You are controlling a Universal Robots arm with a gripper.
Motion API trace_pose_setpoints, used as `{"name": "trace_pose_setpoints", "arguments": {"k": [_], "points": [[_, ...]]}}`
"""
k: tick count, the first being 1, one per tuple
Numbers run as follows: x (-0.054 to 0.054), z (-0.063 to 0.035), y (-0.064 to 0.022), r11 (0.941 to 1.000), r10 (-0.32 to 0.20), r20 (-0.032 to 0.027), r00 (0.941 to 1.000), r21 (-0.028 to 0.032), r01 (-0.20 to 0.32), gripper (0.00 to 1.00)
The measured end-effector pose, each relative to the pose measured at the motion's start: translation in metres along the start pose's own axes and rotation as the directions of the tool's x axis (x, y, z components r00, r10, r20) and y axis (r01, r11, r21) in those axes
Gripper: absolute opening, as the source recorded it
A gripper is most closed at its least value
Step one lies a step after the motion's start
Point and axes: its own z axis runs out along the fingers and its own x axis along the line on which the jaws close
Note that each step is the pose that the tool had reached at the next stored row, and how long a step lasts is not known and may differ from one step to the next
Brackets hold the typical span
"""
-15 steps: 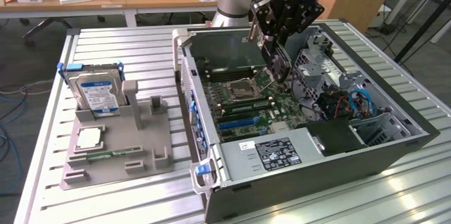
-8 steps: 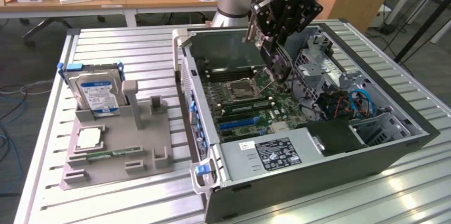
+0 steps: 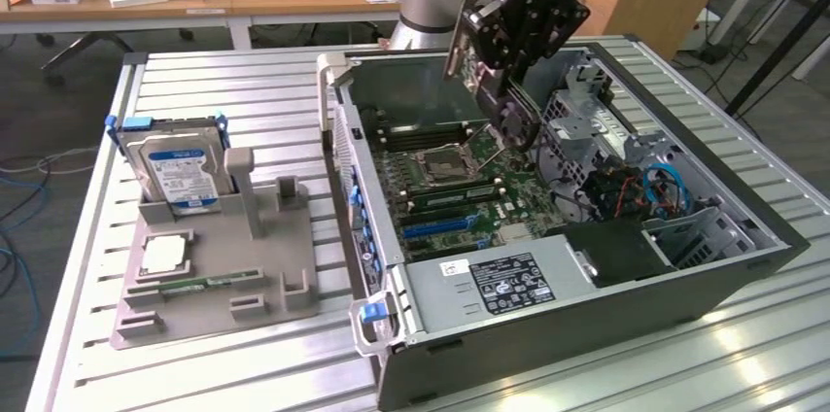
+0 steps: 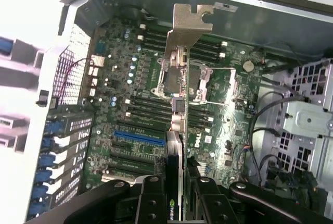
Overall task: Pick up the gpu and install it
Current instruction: 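Insert the gpu into the slot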
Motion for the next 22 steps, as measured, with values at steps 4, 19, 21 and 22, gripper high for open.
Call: {"name": "trace_pose_setpoints", "arguments": {"k": [4,19,21,22], "points": [[0.0000,0.0002,0.0000,0.9988,-0.049,-0.0044,0.9988,0.0016,0.049,0.26],[0.0000,0.0009,0.0000,0.9773,-0.212,-0.0186,0.9772,0.0029,0.212,0.26],[0.0000,0.0011,-0.0001,0.9700,-0.243,-0.0211,0.9698,0.0022,0.243,0.26],[0.0000,0.0012,-0.0001,0.9659,-0.259,-0.0223,0.9657,0.0019,0.259,0.26]]}}
